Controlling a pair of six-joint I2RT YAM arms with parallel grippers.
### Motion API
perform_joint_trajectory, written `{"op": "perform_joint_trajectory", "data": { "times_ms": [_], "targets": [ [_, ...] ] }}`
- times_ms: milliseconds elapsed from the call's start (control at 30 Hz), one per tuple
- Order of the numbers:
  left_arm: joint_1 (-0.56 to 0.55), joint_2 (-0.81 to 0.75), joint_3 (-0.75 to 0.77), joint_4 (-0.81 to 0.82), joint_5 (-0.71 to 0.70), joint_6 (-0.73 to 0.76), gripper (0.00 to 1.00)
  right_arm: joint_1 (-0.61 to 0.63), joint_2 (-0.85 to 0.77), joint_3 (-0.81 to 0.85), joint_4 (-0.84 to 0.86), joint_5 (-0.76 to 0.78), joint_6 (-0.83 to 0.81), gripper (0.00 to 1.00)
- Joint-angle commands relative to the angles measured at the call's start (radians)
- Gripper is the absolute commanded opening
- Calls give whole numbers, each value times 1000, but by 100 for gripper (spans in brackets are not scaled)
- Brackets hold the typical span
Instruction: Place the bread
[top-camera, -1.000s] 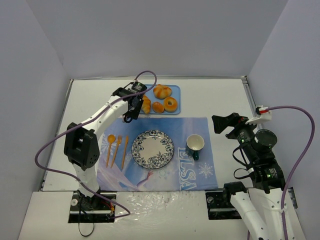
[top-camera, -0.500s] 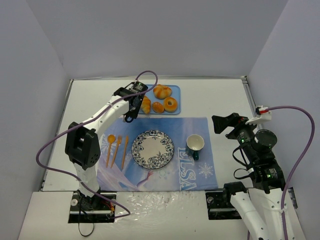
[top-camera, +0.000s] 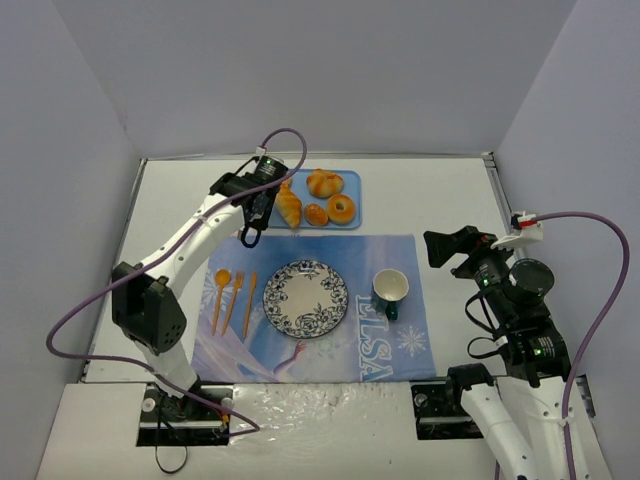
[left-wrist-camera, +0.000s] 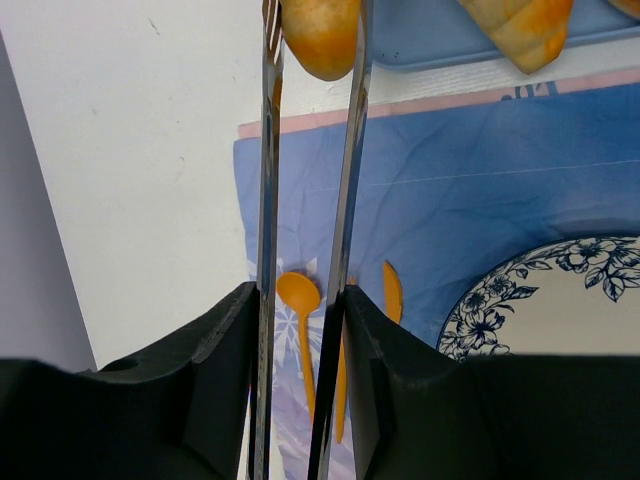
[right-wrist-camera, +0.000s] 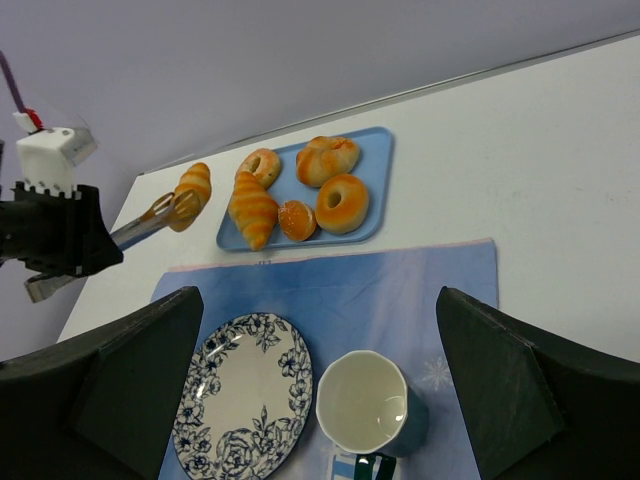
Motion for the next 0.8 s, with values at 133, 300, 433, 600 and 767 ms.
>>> {"op": "perform_joint_trajectory", "data": {
  "times_ms": [133, 300, 433, 600, 767],
  "targets": [
    [-93, -269, -70, -40, -5, -66, 9, 1, 44, 39, 68, 19, -3, 100],
    [-192, -410, -194, -39, 42, -114, 9, -1, 62, 48, 70, 20, -14, 100],
    [-289, -494, -302, -47, 59, -171, 9, 1, 73, 53, 71, 14, -19, 100],
    [-390, -560, -420, -19, 133, -238, 9, -1, 90, 49, 80, 13, -20, 100],
    [-501, -535, -481, -3, 122, -295, 9, -1, 94, 49, 82, 18, -21, 100]
  ]
}}
